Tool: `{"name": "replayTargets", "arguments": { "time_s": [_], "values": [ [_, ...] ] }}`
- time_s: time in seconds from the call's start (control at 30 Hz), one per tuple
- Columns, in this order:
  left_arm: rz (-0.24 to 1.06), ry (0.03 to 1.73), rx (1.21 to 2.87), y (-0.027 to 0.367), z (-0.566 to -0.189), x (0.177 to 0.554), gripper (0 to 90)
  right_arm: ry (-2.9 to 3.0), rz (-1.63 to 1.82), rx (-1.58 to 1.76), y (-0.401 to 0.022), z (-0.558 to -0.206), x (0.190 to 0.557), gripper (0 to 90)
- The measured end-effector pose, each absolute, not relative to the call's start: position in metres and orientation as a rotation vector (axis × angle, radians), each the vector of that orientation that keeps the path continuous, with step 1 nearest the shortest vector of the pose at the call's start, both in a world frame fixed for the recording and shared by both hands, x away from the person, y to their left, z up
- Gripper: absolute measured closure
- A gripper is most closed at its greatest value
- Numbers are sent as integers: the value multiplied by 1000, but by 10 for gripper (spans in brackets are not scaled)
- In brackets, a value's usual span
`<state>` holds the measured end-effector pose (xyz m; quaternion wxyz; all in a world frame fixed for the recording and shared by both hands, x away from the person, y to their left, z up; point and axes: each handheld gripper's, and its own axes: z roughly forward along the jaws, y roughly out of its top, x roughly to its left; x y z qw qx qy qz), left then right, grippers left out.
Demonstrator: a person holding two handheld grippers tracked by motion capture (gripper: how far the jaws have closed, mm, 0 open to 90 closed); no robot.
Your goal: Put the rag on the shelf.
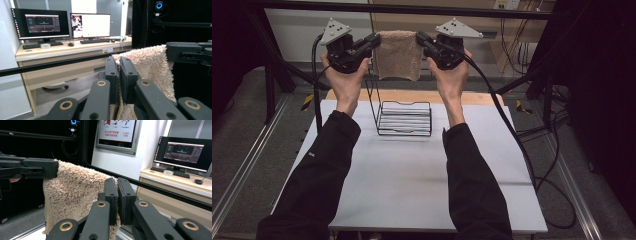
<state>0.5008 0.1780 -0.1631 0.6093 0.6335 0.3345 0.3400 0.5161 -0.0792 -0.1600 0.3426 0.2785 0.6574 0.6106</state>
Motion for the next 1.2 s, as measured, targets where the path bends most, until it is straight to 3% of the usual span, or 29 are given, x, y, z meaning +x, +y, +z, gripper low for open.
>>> {"name": "replayTargets", "arguments": {
  "time_s": [0.5,1.2],
  "values": [
    [767,805,1483,179,-179,523,854,1739,1536,746,-75,-170,537,869],
    [741,793,1541,179,-203,519,853,1816,1508,744,-80,-197,536,868]
  ]
}}
